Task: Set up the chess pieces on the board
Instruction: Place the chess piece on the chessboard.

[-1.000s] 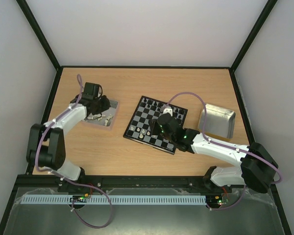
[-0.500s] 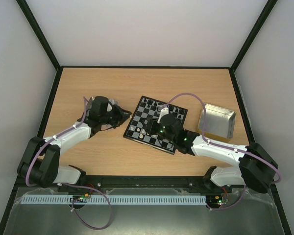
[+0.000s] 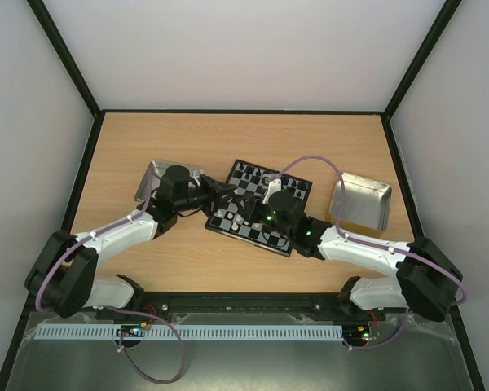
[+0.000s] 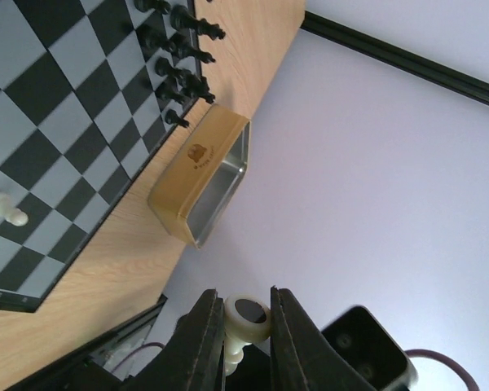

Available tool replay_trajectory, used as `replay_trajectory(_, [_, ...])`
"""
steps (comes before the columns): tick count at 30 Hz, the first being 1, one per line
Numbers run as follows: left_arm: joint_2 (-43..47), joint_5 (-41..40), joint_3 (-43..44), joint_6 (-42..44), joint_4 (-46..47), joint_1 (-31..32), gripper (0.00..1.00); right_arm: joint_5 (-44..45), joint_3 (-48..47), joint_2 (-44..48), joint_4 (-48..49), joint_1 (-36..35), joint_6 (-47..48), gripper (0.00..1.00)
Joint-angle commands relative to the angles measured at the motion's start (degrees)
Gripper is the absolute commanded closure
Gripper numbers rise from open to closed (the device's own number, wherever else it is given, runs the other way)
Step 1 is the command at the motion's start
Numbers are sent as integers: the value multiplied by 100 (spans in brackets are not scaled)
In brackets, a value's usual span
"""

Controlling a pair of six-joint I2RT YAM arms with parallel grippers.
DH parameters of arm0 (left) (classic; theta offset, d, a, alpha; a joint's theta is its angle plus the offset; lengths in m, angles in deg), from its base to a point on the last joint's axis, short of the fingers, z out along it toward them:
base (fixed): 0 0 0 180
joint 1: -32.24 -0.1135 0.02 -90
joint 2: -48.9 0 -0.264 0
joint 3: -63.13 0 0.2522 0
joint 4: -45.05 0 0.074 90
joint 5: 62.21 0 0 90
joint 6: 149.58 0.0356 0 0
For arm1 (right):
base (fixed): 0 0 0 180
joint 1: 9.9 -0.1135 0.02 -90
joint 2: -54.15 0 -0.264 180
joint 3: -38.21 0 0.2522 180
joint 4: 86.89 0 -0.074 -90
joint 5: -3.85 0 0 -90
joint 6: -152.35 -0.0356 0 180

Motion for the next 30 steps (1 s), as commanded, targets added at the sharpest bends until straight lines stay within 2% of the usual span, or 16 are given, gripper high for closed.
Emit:
replay_trajectory(1, [178, 44, -166, -487, 395, 65, 88, 260, 57, -24, 261, -33, -152, 66])
replay_trajectory(8, [227, 44, -177, -562, 422, 134, 88, 276, 31, -82, 359, -33, -185, 74])
replay_trajectory(15, [243, 23, -204, -627, 484, 207, 88, 307, -29, -109, 373, -33, -141, 75])
replay_trajectory(24, [333, -48, -232, -656, 444, 312, 88, 353, -86, -125, 363, -33, -157, 93])
replay_trajectory(29, [517, -257, -280, -402, 75, 314, 81, 271, -211, 20, -160, -33, -185, 98])
replay_trajectory(30, [602, -413, -171, -31, -395, 306, 68, 229, -260, 174, -626, -33, -286, 98])
